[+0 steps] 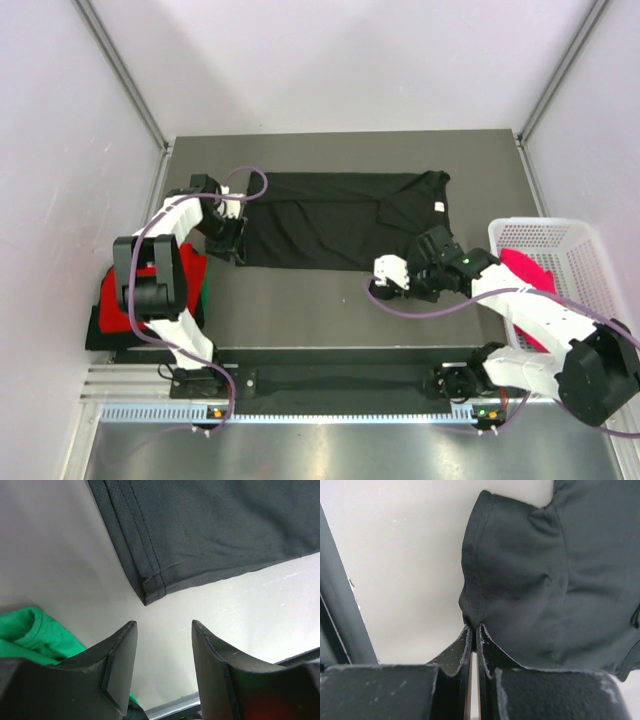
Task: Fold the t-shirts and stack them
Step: Fold the tshirt
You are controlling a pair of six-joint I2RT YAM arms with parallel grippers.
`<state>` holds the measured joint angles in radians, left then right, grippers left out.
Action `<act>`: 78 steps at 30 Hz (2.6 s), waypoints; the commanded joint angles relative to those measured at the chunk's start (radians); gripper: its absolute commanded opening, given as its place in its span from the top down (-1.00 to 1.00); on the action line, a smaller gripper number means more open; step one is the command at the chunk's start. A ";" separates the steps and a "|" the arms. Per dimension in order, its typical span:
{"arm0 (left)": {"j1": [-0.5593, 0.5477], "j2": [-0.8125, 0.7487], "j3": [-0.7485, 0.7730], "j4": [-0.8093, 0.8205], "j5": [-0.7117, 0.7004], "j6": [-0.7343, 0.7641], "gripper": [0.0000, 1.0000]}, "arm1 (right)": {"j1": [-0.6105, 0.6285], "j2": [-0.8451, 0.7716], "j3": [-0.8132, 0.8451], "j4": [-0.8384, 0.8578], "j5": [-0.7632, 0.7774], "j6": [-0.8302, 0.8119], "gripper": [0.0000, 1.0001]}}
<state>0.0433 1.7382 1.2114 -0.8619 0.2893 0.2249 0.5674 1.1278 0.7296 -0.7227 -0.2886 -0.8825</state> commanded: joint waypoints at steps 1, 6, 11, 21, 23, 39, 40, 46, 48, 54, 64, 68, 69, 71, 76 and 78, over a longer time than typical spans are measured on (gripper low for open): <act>-0.003 0.041 0.056 -0.025 -0.009 -0.010 -0.04 | 0.003 -0.006 0.010 -0.003 0.016 0.033 1.00; -0.003 0.083 0.068 -0.008 -0.029 -0.015 -0.02 | -0.001 -0.003 0.011 0.006 0.012 0.033 1.00; -0.003 0.133 0.094 -0.005 -0.050 -0.016 0.03 | -0.003 0.007 0.011 0.019 0.014 0.033 1.00; -0.005 0.199 0.103 -0.011 -0.013 -0.012 0.56 | -0.078 -0.003 0.007 0.051 -0.011 0.057 1.00; -0.005 0.198 0.103 -0.017 -0.001 -0.007 0.70 | -0.101 -0.011 0.010 0.051 -0.024 0.057 1.00; -0.003 0.040 0.290 -0.104 0.031 0.022 1.00 | -0.354 0.024 0.272 0.045 0.020 0.117 1.00; -0.003 0.047 0.306 -0.111 0.030 0.024 1.00 | -0.365 0.062 0.293 0.049 0.023 0.122 1.00; -0.002 0.164 0.434 -0.157 0.043 0.022 1.00 | -0.408 0.252 0.461 0.112 0.045 0.175 1.00; -0.003 0.198 0.499 -0.160 0.045 0.016 1.00 | -0.409 0.312 0.530 0.135 0.063 0.186 1.00; -0.005 0.378 0.735 -0.207 0.040 0.007 1.00 | -0.426 0.550 0.743 0.137 0.100 0.212 1.00; -0.008 0.573 0.942 -0.218 0.034 -0.006 1.00 | -0.428 0.842 0.996 0.112 0.126 0.231 1.00; -0.008 0.595 0.958 -0.192 0.028 -0.012 1.00 | -0.428 0.901 1.054 0.117 0.132 0.243 1.00; -0.008 0.600 0.959 -0.184 0.030 -0.013 1.00 | -0.429 0.911 1.062 0.117 0.135 0.250 1.00; -0.008 0.607 0.964 -0.177 0.033 -0.019 1.00 | -0.432 0.932 1.076 0.123 0.137 0.255 1.00; -0.008 0.624 0.985 -0.157 0.040 -0.039 1.00 | -0.437 0.989 1.111 0.144 0.160 0.263 1.00; -0.013 0.626 0.991 -0.154 0.045 -0.041 1.00 | -0.440 1.010 1.142 0.146 0.170 0.272 1.00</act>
<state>0.0357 2.3634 2.1590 -1.0443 0.3244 0.1997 0.1440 2.1120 1.7958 -0.6128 -0.1440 -0.6353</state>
